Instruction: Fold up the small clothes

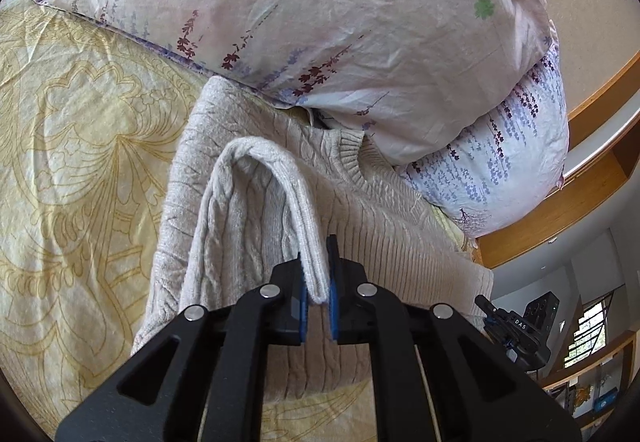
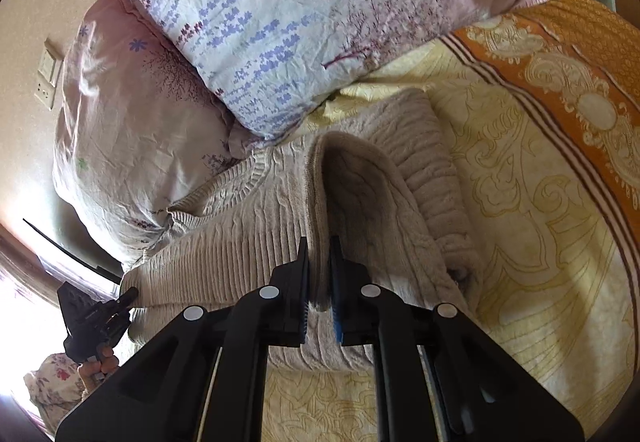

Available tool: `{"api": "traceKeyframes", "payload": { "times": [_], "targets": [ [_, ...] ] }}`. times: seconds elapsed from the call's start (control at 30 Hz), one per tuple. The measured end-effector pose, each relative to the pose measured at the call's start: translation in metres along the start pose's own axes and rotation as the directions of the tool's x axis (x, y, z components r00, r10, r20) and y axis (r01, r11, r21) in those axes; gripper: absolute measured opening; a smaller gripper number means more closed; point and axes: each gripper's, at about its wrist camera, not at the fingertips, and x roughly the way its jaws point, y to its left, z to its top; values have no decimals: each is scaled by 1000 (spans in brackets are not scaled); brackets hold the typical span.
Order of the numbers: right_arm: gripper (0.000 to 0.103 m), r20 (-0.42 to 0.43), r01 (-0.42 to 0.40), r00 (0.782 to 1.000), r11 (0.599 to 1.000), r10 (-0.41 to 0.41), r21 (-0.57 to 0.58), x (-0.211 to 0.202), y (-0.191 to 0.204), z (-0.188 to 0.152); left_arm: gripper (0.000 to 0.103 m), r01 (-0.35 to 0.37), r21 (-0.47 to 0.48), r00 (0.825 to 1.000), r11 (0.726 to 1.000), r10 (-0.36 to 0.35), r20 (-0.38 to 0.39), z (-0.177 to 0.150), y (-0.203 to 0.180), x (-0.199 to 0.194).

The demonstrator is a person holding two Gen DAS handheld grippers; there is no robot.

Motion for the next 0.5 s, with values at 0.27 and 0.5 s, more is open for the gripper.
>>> {"api": "traceKeyframes", "payload": {
  "times": [0.27,0.5],
  "targets": [
    [9,146,-77,988,989,58,128,16,-9,45,7,60,-181,988,982,-32,154,38,26,4],
    [9,99,-22,995,988,7,154,57,-13,53,7,10,-214,993,977,16,118,43,30,31]
  ]
}}
